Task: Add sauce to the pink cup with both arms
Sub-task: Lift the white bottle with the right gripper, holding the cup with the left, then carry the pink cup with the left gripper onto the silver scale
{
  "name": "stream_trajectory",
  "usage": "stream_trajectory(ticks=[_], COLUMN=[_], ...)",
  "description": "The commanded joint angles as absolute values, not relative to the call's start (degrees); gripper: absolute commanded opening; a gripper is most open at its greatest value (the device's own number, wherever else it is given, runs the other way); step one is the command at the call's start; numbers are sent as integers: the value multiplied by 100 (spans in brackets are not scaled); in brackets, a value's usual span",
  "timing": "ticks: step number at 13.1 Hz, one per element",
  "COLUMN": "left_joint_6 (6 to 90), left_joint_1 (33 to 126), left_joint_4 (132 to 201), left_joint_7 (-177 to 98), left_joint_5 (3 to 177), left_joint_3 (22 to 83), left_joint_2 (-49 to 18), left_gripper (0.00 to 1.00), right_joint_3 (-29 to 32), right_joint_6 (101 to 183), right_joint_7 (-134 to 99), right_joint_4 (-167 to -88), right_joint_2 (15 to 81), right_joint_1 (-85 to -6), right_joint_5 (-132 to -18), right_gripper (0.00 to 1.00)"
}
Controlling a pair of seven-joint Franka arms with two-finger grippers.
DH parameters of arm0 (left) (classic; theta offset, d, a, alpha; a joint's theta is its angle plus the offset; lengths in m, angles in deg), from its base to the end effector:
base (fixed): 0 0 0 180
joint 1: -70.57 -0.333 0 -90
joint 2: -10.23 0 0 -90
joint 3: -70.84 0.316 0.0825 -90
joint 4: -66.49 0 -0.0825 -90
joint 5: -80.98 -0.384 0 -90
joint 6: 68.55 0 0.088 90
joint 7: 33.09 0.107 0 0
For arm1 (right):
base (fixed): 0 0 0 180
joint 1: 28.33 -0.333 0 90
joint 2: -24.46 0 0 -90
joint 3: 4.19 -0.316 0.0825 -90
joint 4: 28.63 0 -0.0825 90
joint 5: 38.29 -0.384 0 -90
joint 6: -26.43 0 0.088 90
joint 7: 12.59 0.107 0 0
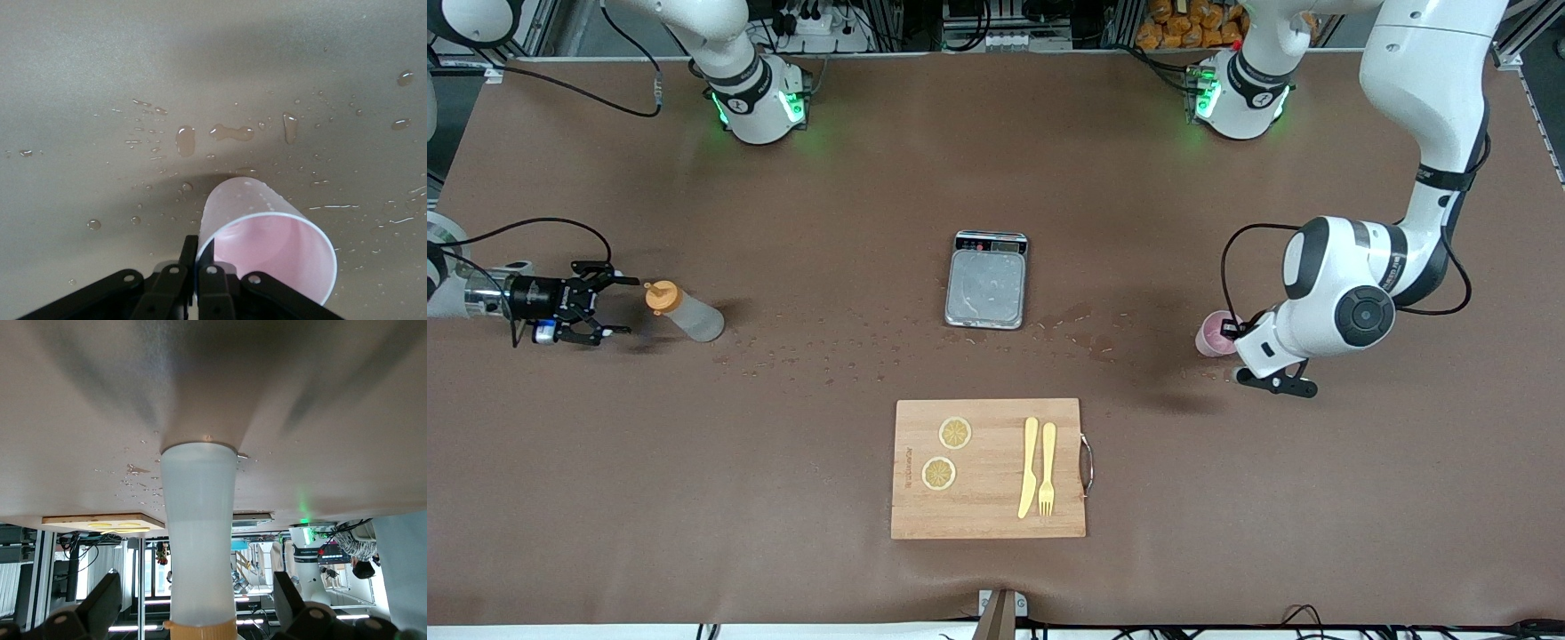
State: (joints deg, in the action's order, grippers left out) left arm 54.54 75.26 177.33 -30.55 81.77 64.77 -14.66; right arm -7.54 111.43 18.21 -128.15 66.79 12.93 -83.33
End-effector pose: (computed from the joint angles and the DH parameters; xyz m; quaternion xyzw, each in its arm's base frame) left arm 0.5874 -0.1102 0.2453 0.9877 -0.1083 -0.1107 0.0201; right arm 0.4924 -0.2827 0.1524 -0.5797 0.5774 0.4156 0.3973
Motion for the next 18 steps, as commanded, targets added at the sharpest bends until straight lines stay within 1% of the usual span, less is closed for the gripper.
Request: stream_trajectory(ticks=[1, 3, 6, 8, 13, 15, 18], left_joint_6=[5309, 5248, 4521, 4308, 4272, 4106, 3991], left_joint_1=[7505, 7497, 7496, 7496, 7549, 7575, 7584], left_joint_4=[17750, 17636, 17171, 17021, 16932, 16845, 16696], left_joint_7=[-2992, -3010, -3036, -3045, -3098, -3159, -3729], left_joint_5=[8203, 8203, 8203, 8203, 8239, 8265, 8265], left_joint_3=[6478, 6478, 6496, 6496, 6469, 6434, 6066], left_joint_2=[-1236, -1078, -1060, -1060, -955, -946, -955], left_gripper=[0, 0, 0, 0, 0, 0, 0], right_joint_3=[-788, -788, -788, -788, -788, -788, -788], right_joint_6=[11142, 11150, 11230, 11282, 11519, 11528, 11590], right_joint_7=[1694, 1659, 1597, 1597, 1597, 1588, 1492], right_joint_4=[-12741, -12750, -12759, -12768, -12864, -12926, -12970], right_joint_2=[6867, 6945, 7016, 7016, 7051, 7051, 7060], right_joint_1=[1254, 1210, 1043, 929, 726, 656, 551], right_joint_5=[-8540, -8549, -8558, -8637, -8760, -8777, -8857], right_gripper=[100, 100, 100, 100, 100, 100, 100])
